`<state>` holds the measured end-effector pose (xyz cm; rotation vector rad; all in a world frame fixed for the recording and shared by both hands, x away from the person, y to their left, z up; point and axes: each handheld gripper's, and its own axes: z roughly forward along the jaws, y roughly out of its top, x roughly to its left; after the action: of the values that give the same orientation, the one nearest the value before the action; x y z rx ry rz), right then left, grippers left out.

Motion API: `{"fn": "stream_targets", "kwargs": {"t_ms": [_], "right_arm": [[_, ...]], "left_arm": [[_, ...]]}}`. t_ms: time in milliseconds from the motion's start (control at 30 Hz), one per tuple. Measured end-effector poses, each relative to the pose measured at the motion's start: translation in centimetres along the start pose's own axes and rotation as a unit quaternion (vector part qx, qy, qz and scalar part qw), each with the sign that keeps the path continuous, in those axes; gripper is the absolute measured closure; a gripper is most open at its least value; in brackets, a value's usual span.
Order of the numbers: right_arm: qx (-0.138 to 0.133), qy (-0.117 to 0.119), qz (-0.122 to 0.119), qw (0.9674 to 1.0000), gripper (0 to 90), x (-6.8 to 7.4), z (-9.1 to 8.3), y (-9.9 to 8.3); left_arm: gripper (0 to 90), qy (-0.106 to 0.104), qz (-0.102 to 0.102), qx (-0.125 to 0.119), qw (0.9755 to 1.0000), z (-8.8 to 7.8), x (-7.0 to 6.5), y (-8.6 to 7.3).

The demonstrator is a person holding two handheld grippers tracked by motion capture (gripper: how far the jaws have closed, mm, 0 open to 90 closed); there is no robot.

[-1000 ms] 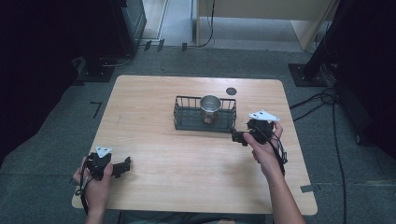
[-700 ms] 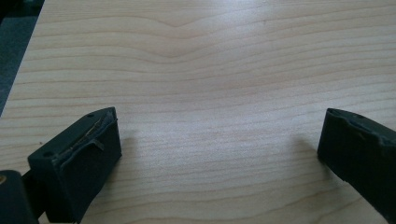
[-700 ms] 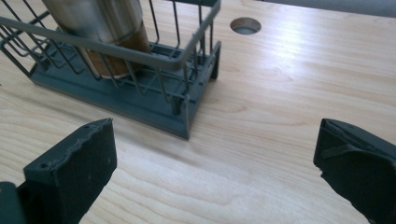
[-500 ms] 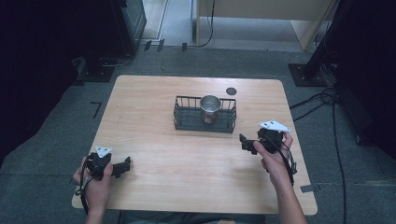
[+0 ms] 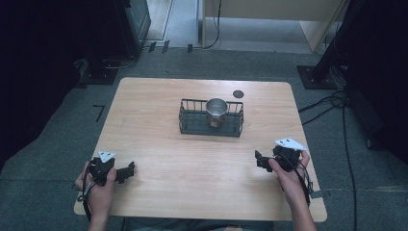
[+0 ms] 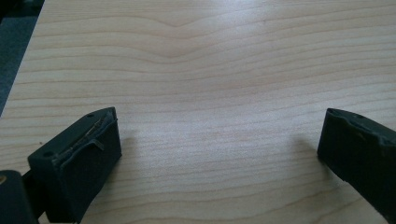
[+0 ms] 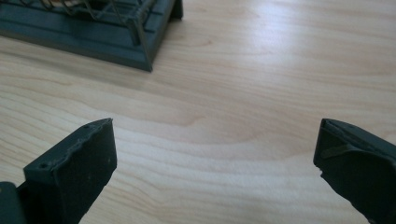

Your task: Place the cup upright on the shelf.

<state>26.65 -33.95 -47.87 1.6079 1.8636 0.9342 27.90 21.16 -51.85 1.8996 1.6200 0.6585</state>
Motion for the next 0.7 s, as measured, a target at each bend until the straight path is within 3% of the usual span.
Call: {"fn": "stream_targets", "kwargs": {"t_ms": [700], "right_arm": [[0.024, -0.034, 0.039, 0.9984, 0.0, -3.5, -1.4, -4.5]], "left_arm": [[0.0, 0.000, 0.000, 0.000, 1.0000, 0.0, 0.0, 0.0]]}}
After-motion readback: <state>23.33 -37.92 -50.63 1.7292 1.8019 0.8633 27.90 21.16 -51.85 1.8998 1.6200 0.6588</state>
